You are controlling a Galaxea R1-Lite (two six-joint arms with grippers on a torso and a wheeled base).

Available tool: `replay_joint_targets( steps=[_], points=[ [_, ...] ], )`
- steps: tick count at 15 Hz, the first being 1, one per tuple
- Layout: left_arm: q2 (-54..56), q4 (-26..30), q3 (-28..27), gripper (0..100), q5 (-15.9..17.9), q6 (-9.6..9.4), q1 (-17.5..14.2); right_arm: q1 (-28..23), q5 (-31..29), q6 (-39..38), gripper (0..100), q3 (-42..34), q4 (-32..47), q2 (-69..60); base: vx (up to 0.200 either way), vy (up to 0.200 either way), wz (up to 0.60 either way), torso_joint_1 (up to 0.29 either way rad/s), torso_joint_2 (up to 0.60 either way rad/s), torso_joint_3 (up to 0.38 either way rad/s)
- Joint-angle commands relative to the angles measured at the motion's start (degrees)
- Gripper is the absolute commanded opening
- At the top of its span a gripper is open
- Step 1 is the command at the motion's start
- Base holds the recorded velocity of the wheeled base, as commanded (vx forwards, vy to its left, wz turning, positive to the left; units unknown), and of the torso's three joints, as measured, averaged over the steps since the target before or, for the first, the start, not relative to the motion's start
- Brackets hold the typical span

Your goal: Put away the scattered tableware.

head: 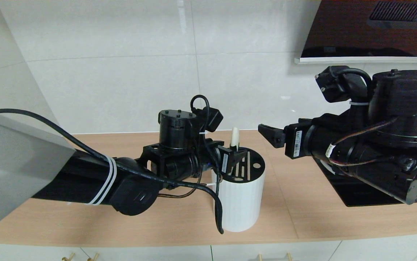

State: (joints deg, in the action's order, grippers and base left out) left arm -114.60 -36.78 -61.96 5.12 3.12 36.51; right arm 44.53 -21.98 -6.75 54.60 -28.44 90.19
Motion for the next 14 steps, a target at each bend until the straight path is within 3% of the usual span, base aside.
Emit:
replay_joint_targets(
  steps=[1,8,11,14],
  points=[
    [0.3,0.0,0.0,100,0.0,0.04,0.0,0.0,0.0,0.0,100,0.0,0.0,0.0,0.000,0.000,0.00,0.000,0.00,0.000],
    [5.4,-1.0,1.6,100,-2.6,0.22,0.0,0.0,-0.1,0.0,100,-0.2,0.0,-0.7,0.000,0.000,0.00,0.000,0.00,0.000],
    [16.9,-0.9,5.8,100,-3.7,0.39,0.1,0.0,-0.1,0.1,100,-1.8,0.0,-4.7,0.000,0.000,0.00,0.000,0.00,0.000],
    [27.9,-1.0,10.4,100,-8.3,0.13,0.1,-0.1,-0.2,0.2,100,-5.3,0.2,-9.2,0.000,0.000,0.00,0.000,0.00,0.000]
  ],
)
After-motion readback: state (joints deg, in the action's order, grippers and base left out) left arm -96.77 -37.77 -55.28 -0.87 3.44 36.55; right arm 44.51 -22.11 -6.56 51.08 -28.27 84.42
